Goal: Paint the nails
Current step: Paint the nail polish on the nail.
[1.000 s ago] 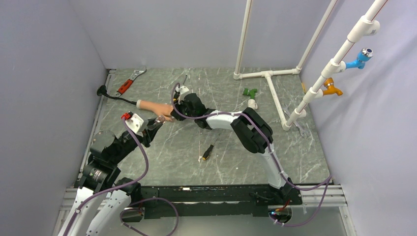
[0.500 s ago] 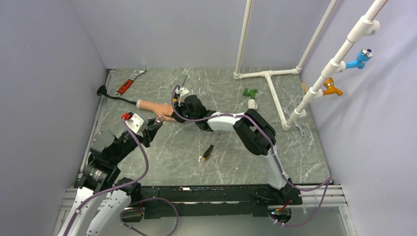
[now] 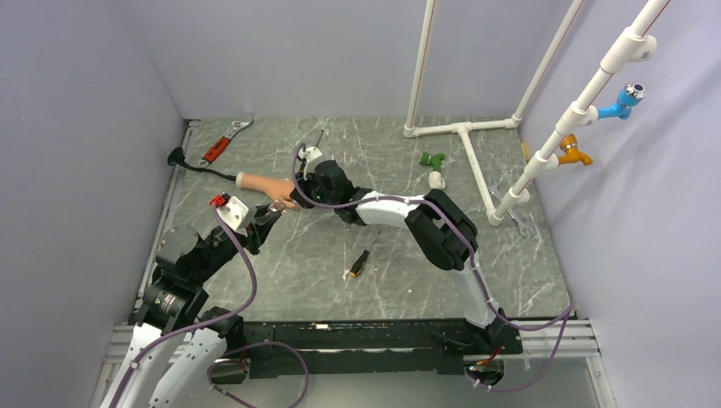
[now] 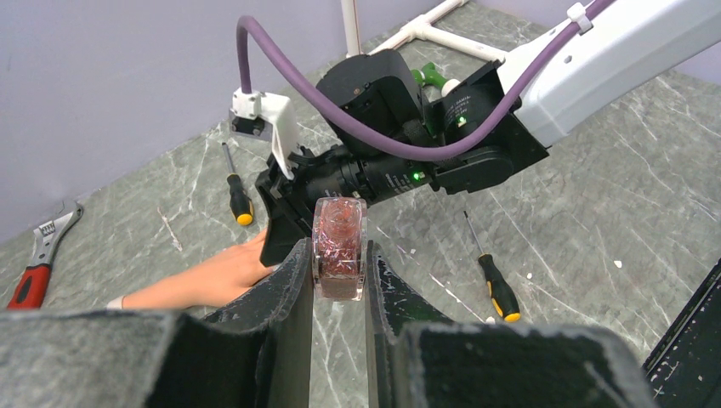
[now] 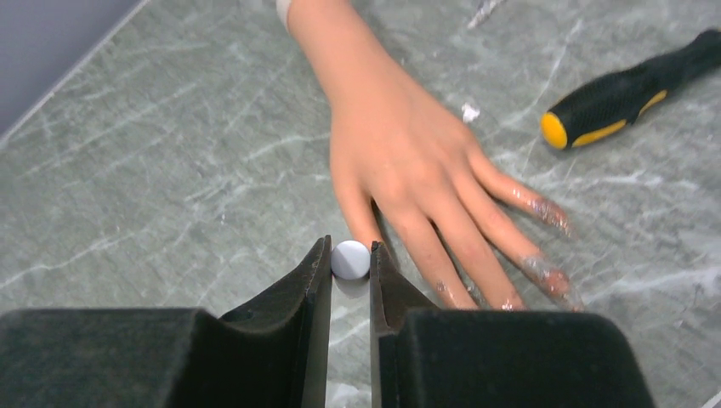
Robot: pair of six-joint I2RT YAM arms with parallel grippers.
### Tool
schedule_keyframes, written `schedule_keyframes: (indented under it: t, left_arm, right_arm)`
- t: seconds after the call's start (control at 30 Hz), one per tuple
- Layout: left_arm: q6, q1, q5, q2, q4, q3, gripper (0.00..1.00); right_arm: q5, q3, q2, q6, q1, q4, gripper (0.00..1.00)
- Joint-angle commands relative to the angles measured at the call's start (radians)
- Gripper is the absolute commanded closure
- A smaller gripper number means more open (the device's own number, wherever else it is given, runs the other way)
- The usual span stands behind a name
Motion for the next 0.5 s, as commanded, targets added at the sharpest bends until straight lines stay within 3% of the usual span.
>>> schedule_keyframes:
  t: [0.0,0.47]
  left_arm:
    - [-0.011,0.004,-0.016,-0.007,0.02,0.022,1.0]
    - [-0.01,0.003,-0.02,-0.008,0.019,0.021,1.0]
  right_arm:
    - [0.021,0.073,0.003,-0.023,0.001,0.03,1.0]
    - [0.011,0.098,0.044,-0.027,0.002,0.005,1.0]
